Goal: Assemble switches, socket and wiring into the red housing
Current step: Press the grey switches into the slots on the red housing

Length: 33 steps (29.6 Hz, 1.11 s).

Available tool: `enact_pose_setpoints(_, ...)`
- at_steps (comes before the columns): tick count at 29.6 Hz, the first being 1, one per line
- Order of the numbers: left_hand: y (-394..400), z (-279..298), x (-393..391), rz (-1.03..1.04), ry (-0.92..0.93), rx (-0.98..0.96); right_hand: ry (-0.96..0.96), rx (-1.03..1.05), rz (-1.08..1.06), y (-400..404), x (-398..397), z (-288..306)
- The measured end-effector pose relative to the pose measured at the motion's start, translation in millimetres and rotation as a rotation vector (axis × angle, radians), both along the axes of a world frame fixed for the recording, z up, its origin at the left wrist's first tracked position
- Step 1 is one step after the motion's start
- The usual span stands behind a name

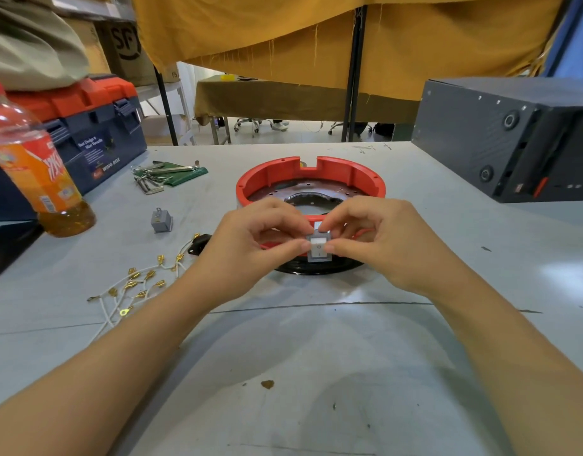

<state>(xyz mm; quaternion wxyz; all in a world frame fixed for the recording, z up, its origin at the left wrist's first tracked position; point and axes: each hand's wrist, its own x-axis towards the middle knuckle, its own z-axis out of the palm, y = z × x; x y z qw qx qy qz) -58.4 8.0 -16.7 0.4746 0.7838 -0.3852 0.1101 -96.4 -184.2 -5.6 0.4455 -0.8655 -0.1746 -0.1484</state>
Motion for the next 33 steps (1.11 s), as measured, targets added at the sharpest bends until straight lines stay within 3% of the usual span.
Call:
enact_pose_setpoints(8, -15, -11, -6, 0.171, -0.3, 0.074, -0.089, -0.036, -0.084, 0, -2, -2)
enact_pose_setpoints(33, -26, -18, 2, 0.343, -0.391, 0.147, -0.177, -0.132, -0.186, 3, 4, -10)
